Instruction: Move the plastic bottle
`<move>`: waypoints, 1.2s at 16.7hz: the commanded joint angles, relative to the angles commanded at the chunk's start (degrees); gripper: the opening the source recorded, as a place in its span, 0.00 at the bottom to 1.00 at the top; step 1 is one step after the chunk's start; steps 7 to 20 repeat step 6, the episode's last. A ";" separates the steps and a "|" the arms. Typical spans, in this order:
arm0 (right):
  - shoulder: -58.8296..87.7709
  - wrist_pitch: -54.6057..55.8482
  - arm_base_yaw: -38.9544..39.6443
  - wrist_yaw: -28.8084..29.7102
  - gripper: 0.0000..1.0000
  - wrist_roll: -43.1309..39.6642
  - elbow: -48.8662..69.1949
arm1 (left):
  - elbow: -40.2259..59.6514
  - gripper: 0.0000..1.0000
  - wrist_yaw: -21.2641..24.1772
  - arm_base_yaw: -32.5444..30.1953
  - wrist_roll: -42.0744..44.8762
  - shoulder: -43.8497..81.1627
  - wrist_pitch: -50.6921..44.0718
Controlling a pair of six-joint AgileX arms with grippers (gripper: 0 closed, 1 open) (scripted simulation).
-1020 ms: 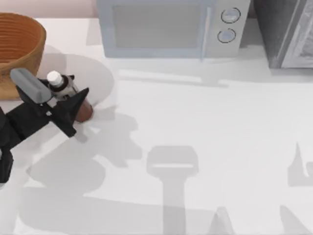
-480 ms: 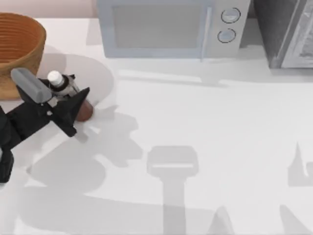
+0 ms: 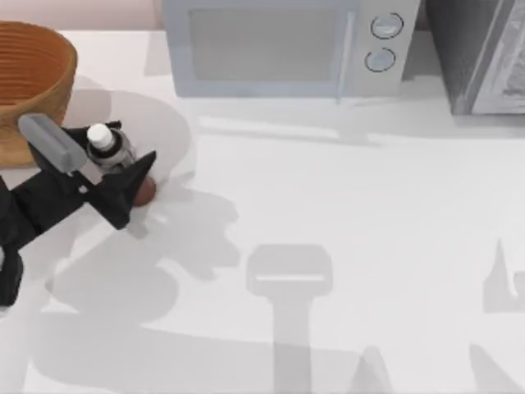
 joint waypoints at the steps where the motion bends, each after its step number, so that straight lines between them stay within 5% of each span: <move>1: 0.00 0.00 0.00 0.00 1.00 0.00 0.00 | 0.00 1.00 0.00 0.00 0.00 0.00 0.00; 20: 0.00 0.00 0.00 0.00 1.00 0.00 0.00 | 0.00 1.00 0.00 0.00 0.00 0.00 0.00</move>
